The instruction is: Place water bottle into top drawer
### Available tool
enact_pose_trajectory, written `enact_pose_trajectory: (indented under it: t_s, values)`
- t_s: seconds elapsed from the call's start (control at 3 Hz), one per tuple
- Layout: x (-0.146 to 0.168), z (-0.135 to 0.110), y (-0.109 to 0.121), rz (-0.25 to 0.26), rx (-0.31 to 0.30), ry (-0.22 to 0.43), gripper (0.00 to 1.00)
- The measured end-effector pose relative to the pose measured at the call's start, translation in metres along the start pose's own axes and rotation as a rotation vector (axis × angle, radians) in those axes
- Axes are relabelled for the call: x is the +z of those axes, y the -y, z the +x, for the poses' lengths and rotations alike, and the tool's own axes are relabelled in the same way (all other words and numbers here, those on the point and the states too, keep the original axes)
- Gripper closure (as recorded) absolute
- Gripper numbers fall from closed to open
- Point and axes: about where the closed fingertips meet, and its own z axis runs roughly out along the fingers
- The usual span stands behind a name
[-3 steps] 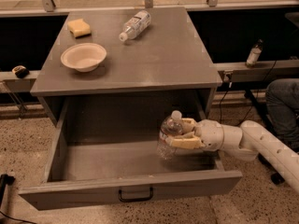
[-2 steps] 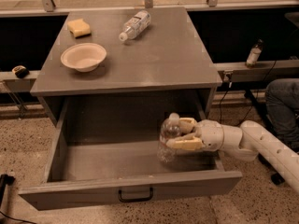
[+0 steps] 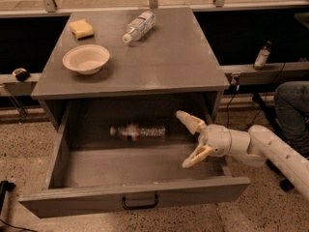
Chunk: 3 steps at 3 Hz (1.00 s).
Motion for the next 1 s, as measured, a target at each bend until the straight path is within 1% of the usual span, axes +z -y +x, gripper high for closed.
enact_pose_trajectory:
  t_s: [0.33, 0.67, 1.0]
  values:
    - [-0.007, -0.006, 0.000, 0.024, 0.005, -0.021, 0.00]
    - [-0.030, -0.028, -0.001, 0.086, -0.003, -0.076, 0.00]
    - [-0.055, -0.061, -0.006, 0.137, -0.024, -0.149, 0.00]
